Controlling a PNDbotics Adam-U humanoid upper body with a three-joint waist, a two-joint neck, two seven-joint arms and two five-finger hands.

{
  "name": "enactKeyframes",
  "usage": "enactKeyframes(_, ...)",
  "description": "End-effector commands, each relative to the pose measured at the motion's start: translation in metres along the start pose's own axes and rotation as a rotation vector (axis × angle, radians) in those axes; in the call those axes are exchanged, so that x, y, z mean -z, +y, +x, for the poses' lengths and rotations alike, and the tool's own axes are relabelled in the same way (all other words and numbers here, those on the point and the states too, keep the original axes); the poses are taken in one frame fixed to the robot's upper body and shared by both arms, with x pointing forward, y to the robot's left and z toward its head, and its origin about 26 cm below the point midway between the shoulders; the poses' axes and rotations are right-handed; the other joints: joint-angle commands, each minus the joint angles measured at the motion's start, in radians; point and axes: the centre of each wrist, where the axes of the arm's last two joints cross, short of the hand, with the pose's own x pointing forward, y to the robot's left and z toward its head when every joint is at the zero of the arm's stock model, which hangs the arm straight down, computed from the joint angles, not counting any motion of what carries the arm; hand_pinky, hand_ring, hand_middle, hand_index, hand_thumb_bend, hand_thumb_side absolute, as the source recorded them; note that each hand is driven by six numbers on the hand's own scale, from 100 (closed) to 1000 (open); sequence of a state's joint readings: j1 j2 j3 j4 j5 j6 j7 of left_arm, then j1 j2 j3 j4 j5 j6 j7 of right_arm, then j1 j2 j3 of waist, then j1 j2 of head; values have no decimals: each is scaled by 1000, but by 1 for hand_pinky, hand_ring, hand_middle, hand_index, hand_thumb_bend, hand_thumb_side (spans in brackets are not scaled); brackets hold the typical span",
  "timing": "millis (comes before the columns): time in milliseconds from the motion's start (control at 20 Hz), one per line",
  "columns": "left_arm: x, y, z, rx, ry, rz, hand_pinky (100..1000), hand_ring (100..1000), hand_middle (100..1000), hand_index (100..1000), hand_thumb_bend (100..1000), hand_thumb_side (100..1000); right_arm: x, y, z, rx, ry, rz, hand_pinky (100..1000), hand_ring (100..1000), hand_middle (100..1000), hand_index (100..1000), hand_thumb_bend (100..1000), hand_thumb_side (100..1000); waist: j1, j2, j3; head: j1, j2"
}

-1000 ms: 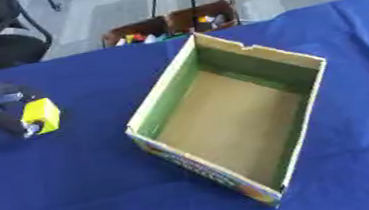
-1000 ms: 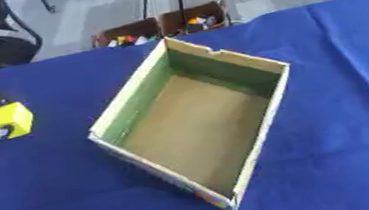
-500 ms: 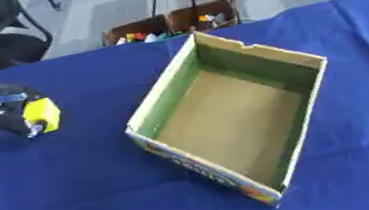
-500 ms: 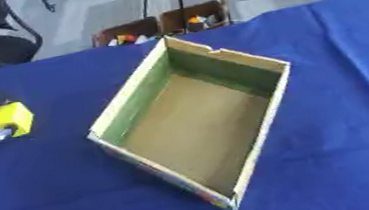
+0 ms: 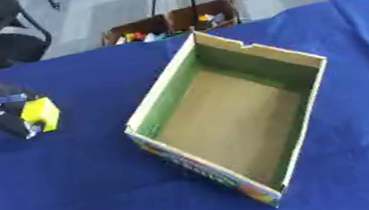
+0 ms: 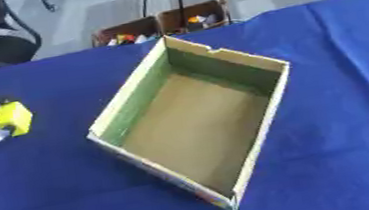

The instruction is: Pick up objects on the table and place them in the box.

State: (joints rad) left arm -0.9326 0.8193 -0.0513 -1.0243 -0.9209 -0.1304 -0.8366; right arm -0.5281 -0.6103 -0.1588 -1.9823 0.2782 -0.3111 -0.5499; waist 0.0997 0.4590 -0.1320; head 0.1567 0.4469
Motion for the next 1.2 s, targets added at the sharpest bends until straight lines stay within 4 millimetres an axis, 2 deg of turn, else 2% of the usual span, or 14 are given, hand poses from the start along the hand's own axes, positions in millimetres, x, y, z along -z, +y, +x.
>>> enactKeyframes(50,-10,8,-11,-7,24,35,691,556,774,885,100,398,9,-4,4,-1,-28,-17,709,695,612,734,100,587,13,-3,-2,2,-3)
enactKeyframes(250,-9,9,-11,-38,13,58,650,485,707,816,100,416,9,-4,4,-3,-21,-21,709,693,610,733,100,582,11,-7,-1,1,1)
enactKeyframes(700,-13,16,-9,-59,8,111,618,437,624,687,100,423,5,-2,4,-4,-3,-24,708,692,608,730,100,569,9,-30,3,1,13)
enactKeyframes(1200,-17,28,-4,-40,1,158,582,383,585,658,100,411,2,-1,4,-2,9,-30,708,693,607,728,100,554,11,-61,10,-7,35)
